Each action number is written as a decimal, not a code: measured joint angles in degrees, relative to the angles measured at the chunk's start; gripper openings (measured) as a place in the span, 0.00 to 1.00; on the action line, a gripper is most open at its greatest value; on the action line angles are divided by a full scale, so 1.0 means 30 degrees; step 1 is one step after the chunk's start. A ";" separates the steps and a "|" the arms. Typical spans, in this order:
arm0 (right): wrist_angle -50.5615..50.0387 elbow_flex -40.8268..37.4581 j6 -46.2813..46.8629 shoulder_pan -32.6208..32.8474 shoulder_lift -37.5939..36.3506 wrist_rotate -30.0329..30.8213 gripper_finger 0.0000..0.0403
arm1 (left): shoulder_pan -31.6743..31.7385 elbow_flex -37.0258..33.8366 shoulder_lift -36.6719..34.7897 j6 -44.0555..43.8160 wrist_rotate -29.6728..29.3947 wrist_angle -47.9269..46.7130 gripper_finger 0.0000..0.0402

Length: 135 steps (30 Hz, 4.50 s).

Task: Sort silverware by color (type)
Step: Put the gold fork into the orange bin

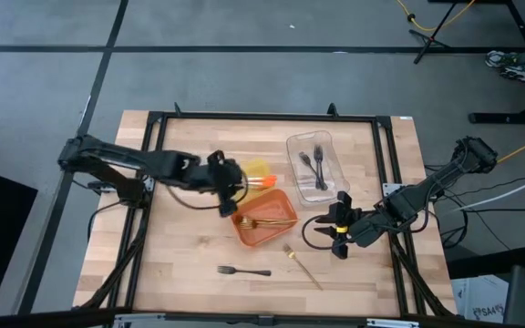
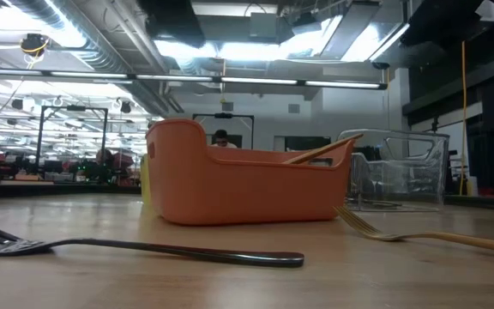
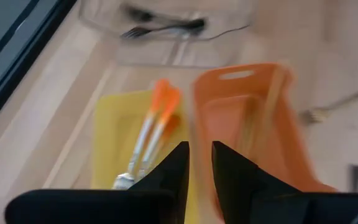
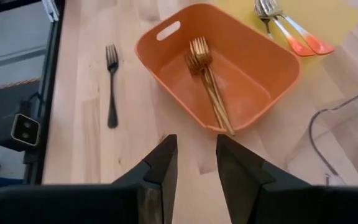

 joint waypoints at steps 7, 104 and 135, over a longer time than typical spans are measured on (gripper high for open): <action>0.1323 0.0000 0.0059 -0.0001 0.0029 -0.1308 0.26 | -0.2822 0.0007 -0.1607 0.0025 0.0000 -0.0093 0.16; 0.3914 0.3016 0.9414 0.2488 1.3602 0.1639 0.26 | -0.8251 0.0015 -0.2241 0.0369 -0.2397 -0.4626 0.16; 0.3069 0.3016 0.7904 0.2492 1.3602 0.1486 0.26 | -0.8251 0.0015 -0.2241 0.0372 -0.2397 -0.4626 0.16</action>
